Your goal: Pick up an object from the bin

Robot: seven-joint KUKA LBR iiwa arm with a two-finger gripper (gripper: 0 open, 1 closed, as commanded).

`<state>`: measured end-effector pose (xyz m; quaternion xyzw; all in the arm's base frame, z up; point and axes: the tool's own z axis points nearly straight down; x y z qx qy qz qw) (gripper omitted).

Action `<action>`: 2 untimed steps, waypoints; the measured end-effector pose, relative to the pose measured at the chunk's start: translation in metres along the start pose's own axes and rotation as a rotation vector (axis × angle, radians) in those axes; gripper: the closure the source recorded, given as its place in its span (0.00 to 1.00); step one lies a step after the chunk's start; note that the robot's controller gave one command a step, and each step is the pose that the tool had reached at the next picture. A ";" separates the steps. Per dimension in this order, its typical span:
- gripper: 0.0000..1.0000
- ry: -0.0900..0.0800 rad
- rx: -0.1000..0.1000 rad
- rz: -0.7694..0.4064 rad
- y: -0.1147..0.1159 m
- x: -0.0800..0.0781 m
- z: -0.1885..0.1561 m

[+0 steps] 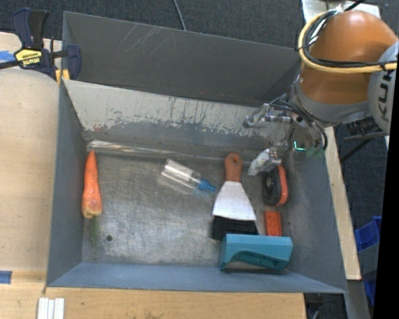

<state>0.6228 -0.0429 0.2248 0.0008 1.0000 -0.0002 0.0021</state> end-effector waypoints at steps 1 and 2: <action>0.00 -0.005 0.001 -0.029 0.013 0.049 0.041; 0.00 0.011 -0.001 -0.068 0.031 0.072 0.068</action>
Offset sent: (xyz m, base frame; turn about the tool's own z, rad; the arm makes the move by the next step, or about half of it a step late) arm -0.0096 0.0626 -0.0892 -0.1428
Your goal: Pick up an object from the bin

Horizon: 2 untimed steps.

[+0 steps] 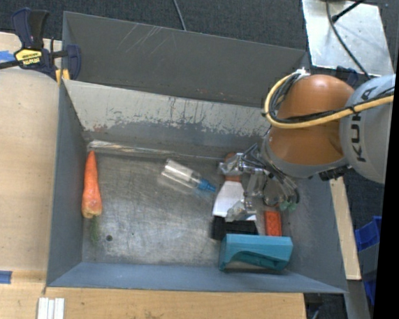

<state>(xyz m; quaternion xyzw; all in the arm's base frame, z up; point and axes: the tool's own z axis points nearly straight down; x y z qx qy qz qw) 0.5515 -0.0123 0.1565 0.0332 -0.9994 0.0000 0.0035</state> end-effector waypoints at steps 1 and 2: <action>0.00 -0.005 0.001 -0.009 0.005 -0.014 0.003; 0.00 -0.006 -0.005 -0.154 0.016 -0.021 -0.006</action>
Offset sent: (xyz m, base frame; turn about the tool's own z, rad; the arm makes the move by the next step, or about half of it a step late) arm 0.0023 -0.0559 0.0630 -0.5045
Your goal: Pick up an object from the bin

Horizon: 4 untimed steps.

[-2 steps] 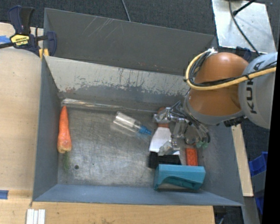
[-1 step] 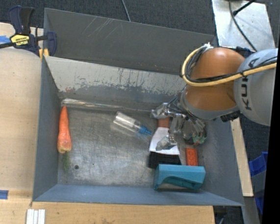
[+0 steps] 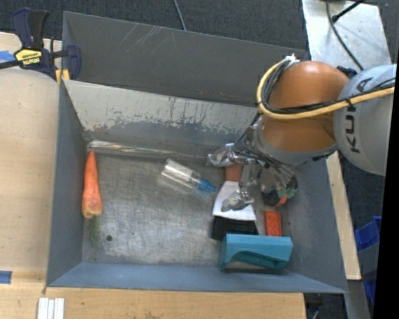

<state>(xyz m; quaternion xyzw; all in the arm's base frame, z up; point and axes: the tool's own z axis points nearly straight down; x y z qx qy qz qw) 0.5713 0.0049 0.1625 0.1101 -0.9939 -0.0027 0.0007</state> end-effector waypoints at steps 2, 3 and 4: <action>0.00 -0.007 0.008 -0.079 -0.005 -0.032 0.051; 0.00 -0.002 0.003 0.110 0.015 -0.042 0.069; 0.00 -0.008 0.008 -0.025 0.046 -0.062 0.082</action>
Offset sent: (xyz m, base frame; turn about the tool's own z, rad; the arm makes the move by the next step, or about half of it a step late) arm 0.0524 0.0448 -0.0925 0.1161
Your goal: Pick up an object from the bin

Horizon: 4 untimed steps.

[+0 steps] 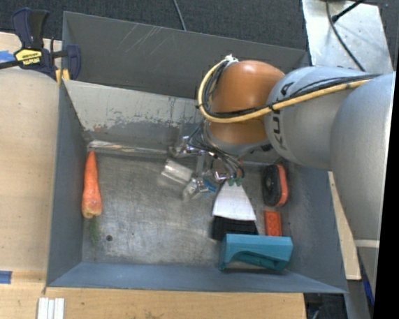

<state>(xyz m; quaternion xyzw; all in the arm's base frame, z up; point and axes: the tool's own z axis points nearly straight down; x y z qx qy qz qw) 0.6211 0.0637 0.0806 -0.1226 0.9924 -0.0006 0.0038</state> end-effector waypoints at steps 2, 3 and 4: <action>1.00 0.002 -0.011 -0.011 0.012 -0.008 0.001; 1.00 0.010 -0.004 -0.013 0.009 -0.001 -0.033; 1.00 0.003 -0.002 0.002 0.036 -0.014 -0.165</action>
Offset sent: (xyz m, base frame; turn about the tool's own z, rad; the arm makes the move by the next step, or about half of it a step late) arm 0.0000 0.0000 0.0000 0.0000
